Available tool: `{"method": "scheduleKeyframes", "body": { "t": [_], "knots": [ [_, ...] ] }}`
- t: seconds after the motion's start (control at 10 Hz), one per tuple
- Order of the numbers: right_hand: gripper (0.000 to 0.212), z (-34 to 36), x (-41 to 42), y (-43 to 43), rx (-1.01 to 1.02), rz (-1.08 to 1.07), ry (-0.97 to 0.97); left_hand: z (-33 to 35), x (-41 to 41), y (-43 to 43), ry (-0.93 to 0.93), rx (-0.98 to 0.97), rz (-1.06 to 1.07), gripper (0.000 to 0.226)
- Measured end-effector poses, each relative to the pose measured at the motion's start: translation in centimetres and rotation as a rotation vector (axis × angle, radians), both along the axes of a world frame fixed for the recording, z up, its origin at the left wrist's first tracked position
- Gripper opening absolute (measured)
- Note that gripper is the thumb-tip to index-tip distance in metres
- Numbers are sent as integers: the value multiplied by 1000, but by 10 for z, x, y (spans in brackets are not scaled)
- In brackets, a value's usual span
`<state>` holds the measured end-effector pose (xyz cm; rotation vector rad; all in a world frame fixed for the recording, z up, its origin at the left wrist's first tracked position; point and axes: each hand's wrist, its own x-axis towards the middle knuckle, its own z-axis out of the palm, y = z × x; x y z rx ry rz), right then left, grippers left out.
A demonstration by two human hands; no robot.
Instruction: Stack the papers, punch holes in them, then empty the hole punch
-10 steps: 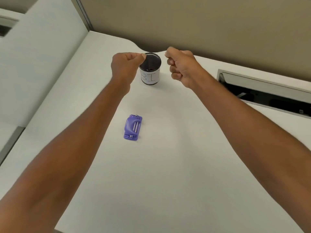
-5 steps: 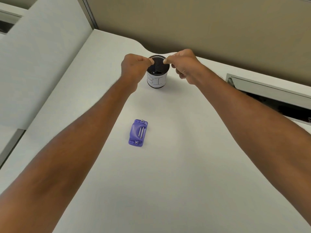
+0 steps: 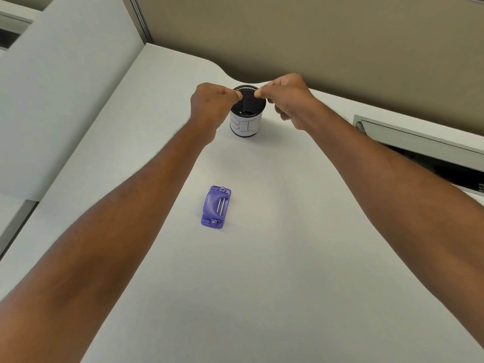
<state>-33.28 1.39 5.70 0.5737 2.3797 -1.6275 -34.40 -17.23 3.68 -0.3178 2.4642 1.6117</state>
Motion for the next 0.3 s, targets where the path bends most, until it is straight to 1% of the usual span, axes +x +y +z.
{"method": "scheduleKeyframes", "body": {
  "t": [0.1, 0.2, 0.3],
  "knots": [
    [8, 2, 4, -1, -12, 2, 16, 2, 3, -1, 3, 6, 10, 19],
    [16, 4, 10, 0, -86, -30, 37, 6, 8, 1, 27, 35, 4, 30],
    [20, 5, 18, 6, -150, -95, 50, 16, 20, 7, 56, 39, 32, 39]
  ]
}}
